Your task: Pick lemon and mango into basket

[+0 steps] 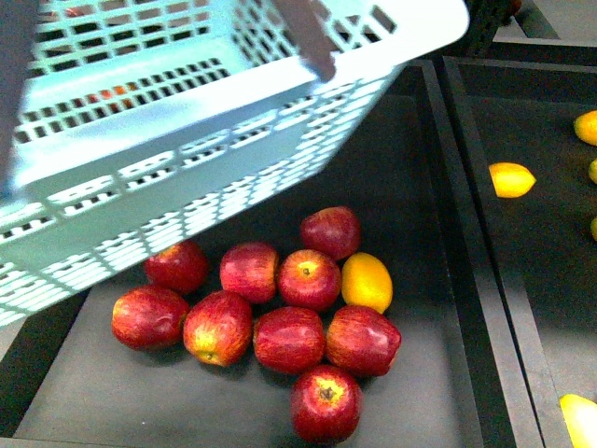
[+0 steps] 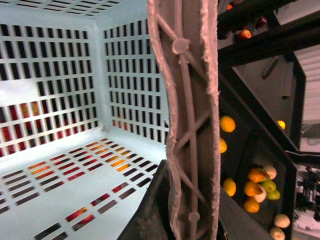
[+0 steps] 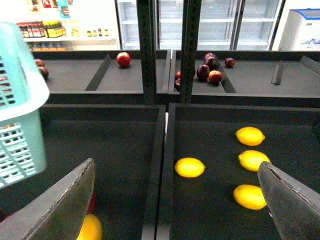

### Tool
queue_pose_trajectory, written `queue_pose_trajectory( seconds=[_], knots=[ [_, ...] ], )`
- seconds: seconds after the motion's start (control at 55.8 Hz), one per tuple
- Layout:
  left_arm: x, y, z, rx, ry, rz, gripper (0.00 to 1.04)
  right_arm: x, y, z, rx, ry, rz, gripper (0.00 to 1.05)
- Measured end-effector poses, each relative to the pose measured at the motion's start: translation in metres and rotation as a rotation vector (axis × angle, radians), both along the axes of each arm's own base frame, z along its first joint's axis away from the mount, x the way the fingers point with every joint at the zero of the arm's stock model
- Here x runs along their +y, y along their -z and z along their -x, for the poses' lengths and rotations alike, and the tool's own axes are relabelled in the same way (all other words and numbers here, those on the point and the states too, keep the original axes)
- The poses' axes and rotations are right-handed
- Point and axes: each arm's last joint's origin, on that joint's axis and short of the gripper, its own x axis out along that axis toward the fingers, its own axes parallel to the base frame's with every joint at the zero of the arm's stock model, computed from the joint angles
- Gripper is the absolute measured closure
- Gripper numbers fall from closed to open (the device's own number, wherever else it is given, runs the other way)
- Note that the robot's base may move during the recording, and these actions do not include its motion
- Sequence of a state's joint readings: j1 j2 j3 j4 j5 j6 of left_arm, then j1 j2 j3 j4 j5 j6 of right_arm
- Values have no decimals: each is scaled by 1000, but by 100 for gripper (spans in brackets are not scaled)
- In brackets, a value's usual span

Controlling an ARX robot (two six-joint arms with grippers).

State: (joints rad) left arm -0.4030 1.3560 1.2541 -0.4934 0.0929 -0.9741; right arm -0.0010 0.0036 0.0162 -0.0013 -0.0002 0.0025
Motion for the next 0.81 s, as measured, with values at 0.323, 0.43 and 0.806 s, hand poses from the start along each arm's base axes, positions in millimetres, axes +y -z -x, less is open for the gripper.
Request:
queue_pose_trajectory(
  seconds=[0.323,0.43,0.806],
  knots=[
    [-89,-2,-21,17,263,101,98,0,0,0,0,0,0,9],
    [-99,-3,-13,17,331,113,98,0,0,0,0,0,0,9],
    [-97,-3,-15,6,305,96,98,1,1,0,154,-37,-67,9]
  ],
)
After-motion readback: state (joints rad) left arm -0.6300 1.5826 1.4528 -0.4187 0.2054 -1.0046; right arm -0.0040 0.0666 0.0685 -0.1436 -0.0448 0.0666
